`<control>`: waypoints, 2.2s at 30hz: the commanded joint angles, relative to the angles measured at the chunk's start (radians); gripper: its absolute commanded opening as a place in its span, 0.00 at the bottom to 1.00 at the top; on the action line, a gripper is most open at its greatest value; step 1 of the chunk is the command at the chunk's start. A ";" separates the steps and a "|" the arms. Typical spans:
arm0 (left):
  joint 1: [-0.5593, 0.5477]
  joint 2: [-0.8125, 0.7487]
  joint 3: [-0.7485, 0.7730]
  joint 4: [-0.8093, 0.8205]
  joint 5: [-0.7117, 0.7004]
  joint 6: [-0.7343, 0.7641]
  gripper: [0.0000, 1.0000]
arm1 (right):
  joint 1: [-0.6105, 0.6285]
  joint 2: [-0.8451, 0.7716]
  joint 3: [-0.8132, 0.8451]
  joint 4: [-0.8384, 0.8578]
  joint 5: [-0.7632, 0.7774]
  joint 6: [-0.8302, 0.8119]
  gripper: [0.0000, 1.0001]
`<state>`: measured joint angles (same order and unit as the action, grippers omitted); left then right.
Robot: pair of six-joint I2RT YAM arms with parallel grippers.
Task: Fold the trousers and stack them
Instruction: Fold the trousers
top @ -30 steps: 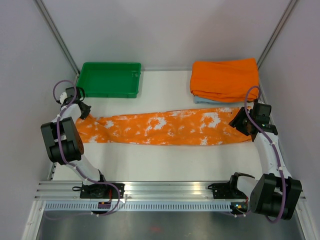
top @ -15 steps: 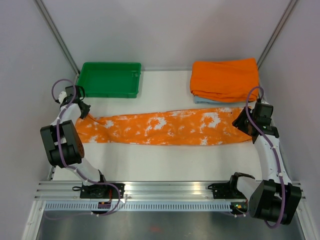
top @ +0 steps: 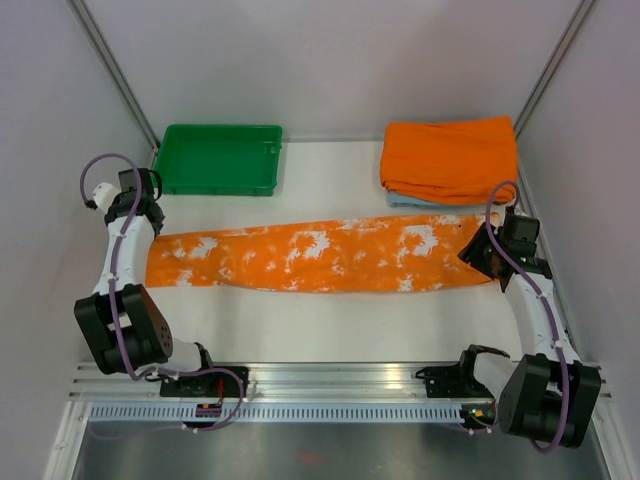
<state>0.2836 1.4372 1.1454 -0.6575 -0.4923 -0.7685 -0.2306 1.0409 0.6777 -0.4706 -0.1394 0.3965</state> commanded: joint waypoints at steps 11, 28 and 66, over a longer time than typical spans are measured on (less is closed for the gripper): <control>-0.026 -0.054 0.135 -0.244 -0.204 0.025 0.02 | 0.004 0.039 0.045 0.043 -0.016 0.001 0.52; -0.083 -0.028 0.169 -0.482 -0.340 -0.139 0.02 | 0.004 0.085 0.049 0.053 -0.026 -0.012 0.52; -0.057 0.304 0.314 0.038 0.088 0.310 0.76 | 0.014 0.241 0.075 0.230 -0.081 0.031 0.51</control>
<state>0.2268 1.9160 1.4578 -0.7006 -0.5537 -0.5613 -0.2291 1.2526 0.7055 -0.3046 -0.1852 0.4236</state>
